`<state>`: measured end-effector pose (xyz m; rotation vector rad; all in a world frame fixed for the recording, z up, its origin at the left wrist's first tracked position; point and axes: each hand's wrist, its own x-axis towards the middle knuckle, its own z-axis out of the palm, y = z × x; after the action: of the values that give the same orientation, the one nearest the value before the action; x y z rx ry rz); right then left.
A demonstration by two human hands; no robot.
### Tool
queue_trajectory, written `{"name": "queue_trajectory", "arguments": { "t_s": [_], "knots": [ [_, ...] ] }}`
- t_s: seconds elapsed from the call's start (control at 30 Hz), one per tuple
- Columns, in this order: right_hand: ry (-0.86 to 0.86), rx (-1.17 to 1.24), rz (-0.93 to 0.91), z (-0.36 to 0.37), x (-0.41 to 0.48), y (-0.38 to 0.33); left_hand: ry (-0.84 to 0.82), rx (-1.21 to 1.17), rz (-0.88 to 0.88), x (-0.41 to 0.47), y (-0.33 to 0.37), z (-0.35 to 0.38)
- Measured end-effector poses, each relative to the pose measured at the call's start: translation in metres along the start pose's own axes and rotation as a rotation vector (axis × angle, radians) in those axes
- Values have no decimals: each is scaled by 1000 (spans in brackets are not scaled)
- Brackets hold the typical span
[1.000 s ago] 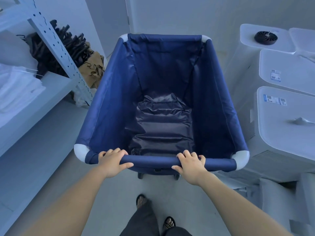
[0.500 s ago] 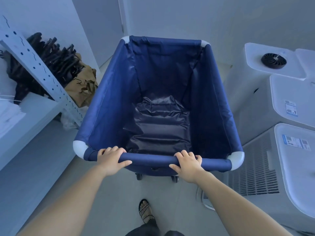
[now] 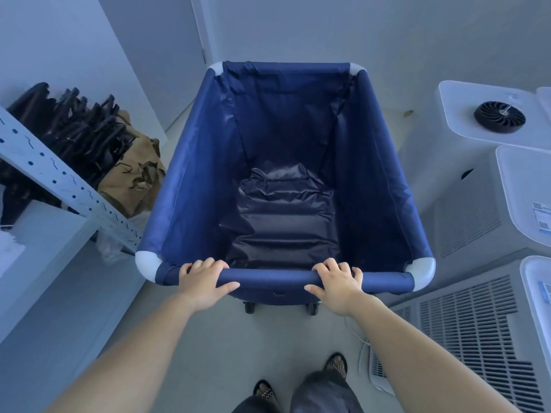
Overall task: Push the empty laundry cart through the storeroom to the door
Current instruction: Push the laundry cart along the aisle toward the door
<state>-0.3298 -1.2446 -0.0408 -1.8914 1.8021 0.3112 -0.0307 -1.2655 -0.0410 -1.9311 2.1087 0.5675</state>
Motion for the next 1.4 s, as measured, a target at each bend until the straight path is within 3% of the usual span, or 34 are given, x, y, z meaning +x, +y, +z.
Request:
{"name": "queue_trajectory", "arguments": {
  "t_s": [0.27, 0.6, 0.87, 1.4],
  "knots": [
    [-3, -3, -50, -39, 53, 25, -15, 5, -34, 54, 25, -26],
    [-68, -100, -99, -103, 123, 114, -2, -35, -94, 116, 110, -43],
    [12, -177, -111, -140, 169, 163, -71, -87, -131, 168, 163, -61],
    [36, -145, -185, -194, 268, 173, 16, 9, -94, 257, 163, -100]
  ]
}}
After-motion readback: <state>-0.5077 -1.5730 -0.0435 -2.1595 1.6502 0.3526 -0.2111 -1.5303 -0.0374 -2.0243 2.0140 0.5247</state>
